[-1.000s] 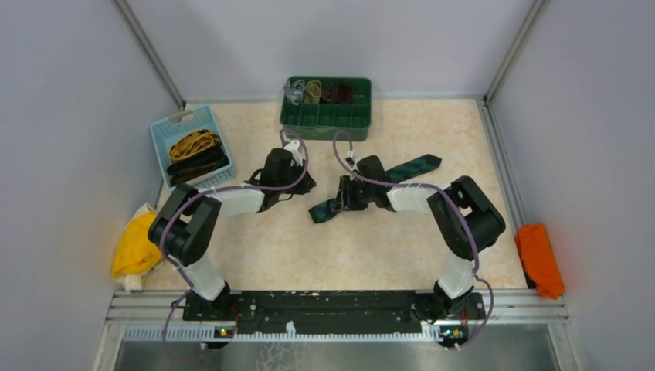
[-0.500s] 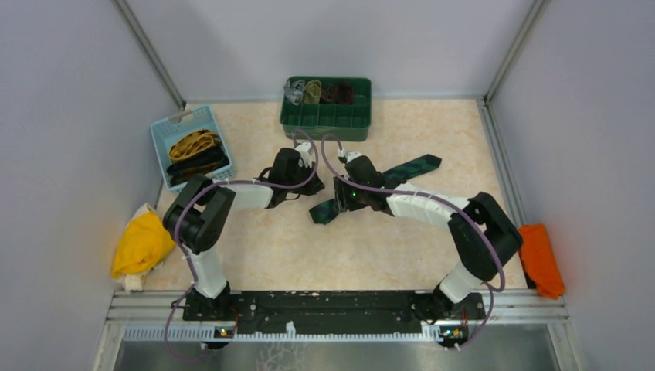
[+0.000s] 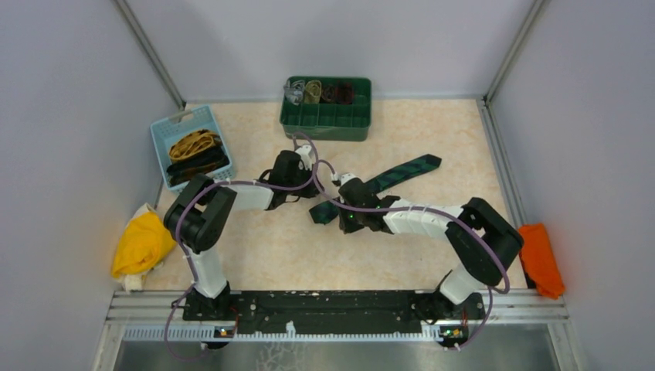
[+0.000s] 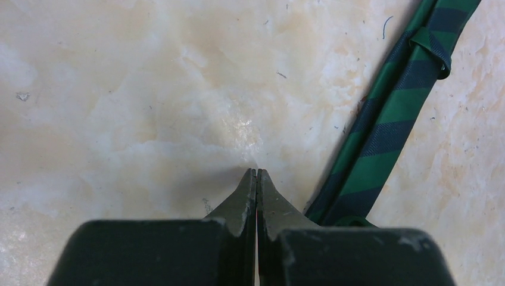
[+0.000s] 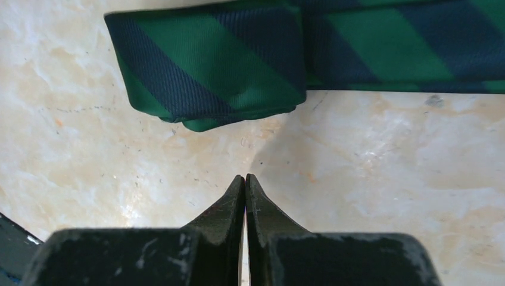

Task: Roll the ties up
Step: Roll the tie at the center of the board.

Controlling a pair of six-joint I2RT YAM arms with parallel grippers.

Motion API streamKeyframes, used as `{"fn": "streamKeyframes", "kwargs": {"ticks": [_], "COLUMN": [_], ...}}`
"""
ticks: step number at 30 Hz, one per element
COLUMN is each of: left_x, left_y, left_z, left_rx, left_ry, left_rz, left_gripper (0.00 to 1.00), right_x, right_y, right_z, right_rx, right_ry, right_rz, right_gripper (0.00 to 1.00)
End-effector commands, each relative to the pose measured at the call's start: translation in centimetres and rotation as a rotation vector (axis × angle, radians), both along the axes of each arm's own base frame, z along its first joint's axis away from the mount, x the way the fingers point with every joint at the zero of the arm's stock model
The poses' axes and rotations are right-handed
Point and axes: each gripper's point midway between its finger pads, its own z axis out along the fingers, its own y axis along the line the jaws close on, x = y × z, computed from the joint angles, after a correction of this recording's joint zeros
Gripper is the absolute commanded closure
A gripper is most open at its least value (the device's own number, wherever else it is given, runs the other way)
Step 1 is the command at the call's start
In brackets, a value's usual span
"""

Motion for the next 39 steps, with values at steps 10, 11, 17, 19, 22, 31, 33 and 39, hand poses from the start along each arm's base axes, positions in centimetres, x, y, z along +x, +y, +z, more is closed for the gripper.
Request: {"fn": "streamKeyframes", "kwargs": {"ticks": [10,11,17,19,22,31,33,39], "left_x": [-0.4,-0.5,-0.8,-1.3,-2.0,-4.1,-4.3,-1.3], "left_y": [0.6,0.6,0.8,0.6,0.6,0.3,0.4,3.3], "left_z": [-1.1,-1.1,-1.6,-1.9,-2.3,-3.6,-3.6,-3.5], "left_rx": [0.045,0.047,0.049,0.036,0.021,0.006,0.013,0.179], "left_ry": [0.006,0.007,0.027,0.043,0.069,0.131,0.132,0.074], "left_rz": [0.0,0.0,0.003,-0.006,-0.008,-0.038,-0.039,0.115], "left_gripper": [1.0,1.0,1.0,1.0,1.0,1.0,1.0,1.0], "right_x": [1.1,1.2,1.9,2.1,2.2,3.6,3.7,2.8], "right_y": [2.9,3.2,4.6,5.0,5.4,6.2,6.3,5.8], "right_z": [-3.7,-3.7,-3.7,-3.5,-3.5,-3.3,-3.1,-1.9], "right_rx": [0.045,0.049,0.095,0.113,0.116,0.108,0.109,0.109], "right_ry": [-0.021,-0.022,-0.021,-0.027,-0.022,-0.048,-0.051,-0.054], "right_rz": [-0.033,-0.03,-0.032,-0.037,-0.027,-0.04,-0.038,-0.005], "right_gripper": [1.0,1.0,1.0,1.0,1.0,1.0,1.0,1.0]}}
